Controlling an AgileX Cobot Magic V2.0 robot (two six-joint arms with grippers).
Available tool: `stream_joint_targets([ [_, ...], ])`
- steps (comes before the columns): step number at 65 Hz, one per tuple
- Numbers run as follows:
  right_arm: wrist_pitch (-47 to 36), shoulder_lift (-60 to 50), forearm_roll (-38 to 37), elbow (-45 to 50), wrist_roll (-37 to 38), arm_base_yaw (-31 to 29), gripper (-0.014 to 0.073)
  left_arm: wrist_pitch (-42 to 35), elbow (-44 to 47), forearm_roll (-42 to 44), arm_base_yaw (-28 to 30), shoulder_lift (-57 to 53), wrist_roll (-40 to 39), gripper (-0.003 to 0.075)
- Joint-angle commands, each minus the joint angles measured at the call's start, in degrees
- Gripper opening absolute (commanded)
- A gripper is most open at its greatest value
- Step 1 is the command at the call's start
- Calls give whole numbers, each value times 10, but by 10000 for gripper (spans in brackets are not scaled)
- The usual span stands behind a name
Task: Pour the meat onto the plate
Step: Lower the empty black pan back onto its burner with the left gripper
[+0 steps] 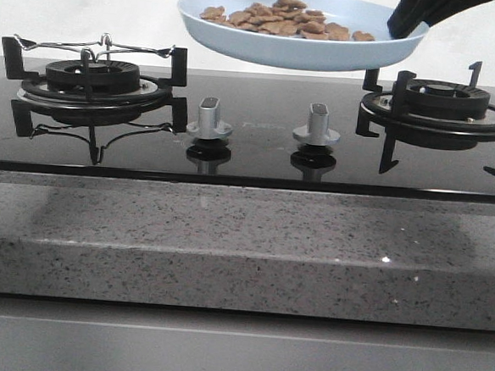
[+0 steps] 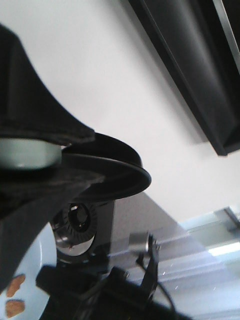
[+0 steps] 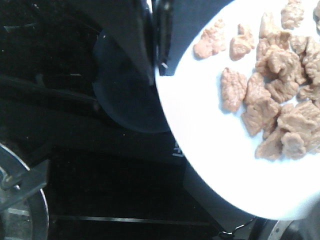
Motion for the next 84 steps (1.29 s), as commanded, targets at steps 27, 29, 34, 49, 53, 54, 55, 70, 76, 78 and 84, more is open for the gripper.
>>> stream_joint_targets([
  [27,-22,-25,19,-17,-4,-1,-71,34,-4,-93,247,32,-480,-20],
  [29,-22,-25,19,-17,-4,-1,-71,56,1,-108,260,41,-481,-20],
  [34,-22,-25,19,-17,-4,-1,-71,109,16,-162,295,65,-481,-20],
  [49,-22,-25,19,-17,-4,-1,-71,210,46,-246,358,145,-481,-20],
  [53,-22,-25,19,-17,-4,-1,-71,212,46,-253,362,163,-481,-20],
  [54,-22,-25,19,-17,-4,-1,-71,212,46,-256,363,166,-481,-20],
  [55,-22,-25,19,-17,-4,-1,-71,212,46,-259,364,170,-481,-20],
  [70,-22,-25,19,-17,-4,-1,-71,209,43,-288,364,224,-477,-20],
  [76,-22,-25,19,-17,-4,-1,-71,200,43,-288,364,241,-475,-20],
  [78,-22,-25,19,-17,-4,-1,-71,197,43,-288,364,245,-474,-20],
  [84,-22,-25,19,-17,-4,-1,-71,184,43,-288,367,253,-471,-20],
])
